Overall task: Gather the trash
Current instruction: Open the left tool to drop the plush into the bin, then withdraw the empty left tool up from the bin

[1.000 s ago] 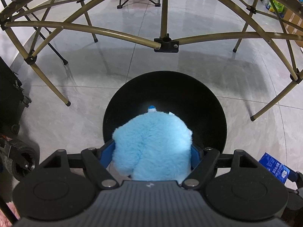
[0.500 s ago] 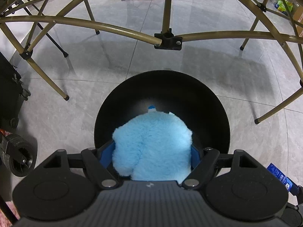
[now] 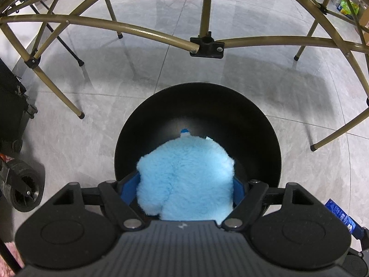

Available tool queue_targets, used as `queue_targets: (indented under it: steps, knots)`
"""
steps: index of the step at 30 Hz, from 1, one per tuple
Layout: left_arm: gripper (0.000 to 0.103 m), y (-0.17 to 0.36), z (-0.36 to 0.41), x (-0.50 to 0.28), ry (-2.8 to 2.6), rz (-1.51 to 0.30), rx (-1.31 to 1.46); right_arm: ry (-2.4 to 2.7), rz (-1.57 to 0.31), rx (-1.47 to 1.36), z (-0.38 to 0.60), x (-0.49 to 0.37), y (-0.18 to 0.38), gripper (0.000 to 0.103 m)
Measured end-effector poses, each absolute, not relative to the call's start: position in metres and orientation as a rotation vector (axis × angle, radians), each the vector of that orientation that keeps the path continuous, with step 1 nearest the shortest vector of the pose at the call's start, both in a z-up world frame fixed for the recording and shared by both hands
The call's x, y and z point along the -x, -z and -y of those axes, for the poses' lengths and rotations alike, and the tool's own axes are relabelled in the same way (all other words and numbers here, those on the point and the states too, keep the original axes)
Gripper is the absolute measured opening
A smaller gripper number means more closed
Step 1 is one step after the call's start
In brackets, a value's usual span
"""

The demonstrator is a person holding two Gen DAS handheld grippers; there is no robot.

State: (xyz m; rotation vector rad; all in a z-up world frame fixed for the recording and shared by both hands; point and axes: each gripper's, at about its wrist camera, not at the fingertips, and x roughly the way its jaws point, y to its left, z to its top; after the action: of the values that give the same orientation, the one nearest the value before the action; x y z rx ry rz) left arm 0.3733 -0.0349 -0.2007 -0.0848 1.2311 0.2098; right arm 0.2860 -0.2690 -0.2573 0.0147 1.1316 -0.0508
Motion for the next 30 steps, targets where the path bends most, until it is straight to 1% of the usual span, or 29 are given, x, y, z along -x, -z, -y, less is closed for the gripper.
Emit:
queue_targets:
  steps: [2, 3, 4, 30]
  knots:
    - [0.086, 0.2016, 0.0348, -0.3735, -0.205, -1.238, 0.089, 0.050, -1.132, -0.015, 0.2692, -0.2861, 0.2574, 0.078]
    - [0.097, 0.2022, 0.0352, -0.3734, -0.201, -1.242, 0.093, 0.049, -1.132, -0.015, 0.2687, -0.2861, 0.2571, 0.078]
    - [0.103, 0.2024, 0.0358, -0.3731, -0.198, -1.244, 0.097, 0.049, -1.131, -0.015, 0.2683, -0.2859, 0.2569, 0.078]
    - [0.103, 0.1995, 0.0350, -0.3692, -0.205, -1.243, 0.099, 0.038, -1.128, -0.008, 0.2635, -0.2856, 0.2546, 0.078]
